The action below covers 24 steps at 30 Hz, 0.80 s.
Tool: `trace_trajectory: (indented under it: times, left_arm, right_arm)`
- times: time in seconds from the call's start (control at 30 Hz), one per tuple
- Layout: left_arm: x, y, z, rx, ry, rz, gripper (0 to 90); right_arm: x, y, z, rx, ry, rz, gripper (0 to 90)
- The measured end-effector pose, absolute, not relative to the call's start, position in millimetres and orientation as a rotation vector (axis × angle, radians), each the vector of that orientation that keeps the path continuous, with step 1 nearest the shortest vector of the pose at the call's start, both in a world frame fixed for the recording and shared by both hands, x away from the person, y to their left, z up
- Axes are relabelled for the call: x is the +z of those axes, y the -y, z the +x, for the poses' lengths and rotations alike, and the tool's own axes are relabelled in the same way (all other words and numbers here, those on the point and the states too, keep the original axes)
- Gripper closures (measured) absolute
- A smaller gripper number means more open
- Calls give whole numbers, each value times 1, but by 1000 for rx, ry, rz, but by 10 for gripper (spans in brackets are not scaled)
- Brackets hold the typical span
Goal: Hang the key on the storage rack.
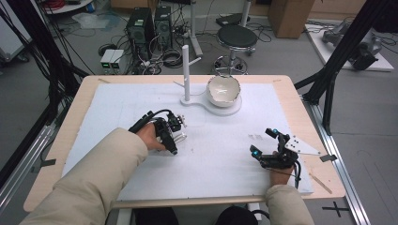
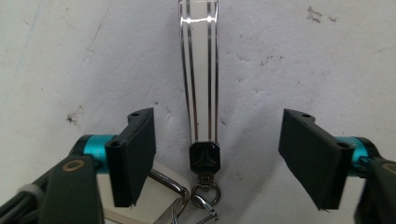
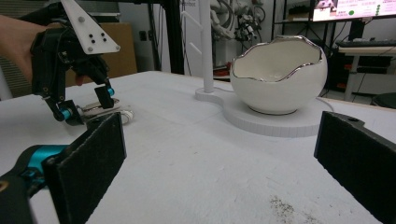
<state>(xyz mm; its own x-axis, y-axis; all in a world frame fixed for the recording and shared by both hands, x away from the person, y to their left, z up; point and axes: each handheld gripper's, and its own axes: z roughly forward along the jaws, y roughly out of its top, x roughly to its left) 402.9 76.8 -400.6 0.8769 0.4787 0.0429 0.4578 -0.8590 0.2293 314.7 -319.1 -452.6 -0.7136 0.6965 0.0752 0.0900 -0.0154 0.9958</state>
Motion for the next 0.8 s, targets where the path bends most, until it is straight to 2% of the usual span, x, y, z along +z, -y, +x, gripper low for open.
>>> trace_trajectory:
  times: [0.53,0.8]
  left_arm:
    - [-402,-79,408,122,-785,2862,487]
    - [-404,-79,408,126,-782,2882,549]
  right_arm:
    - [-453,319,315,1776,-1816,806,12]
    - [-453,319,315,1775,-1816,806,12]
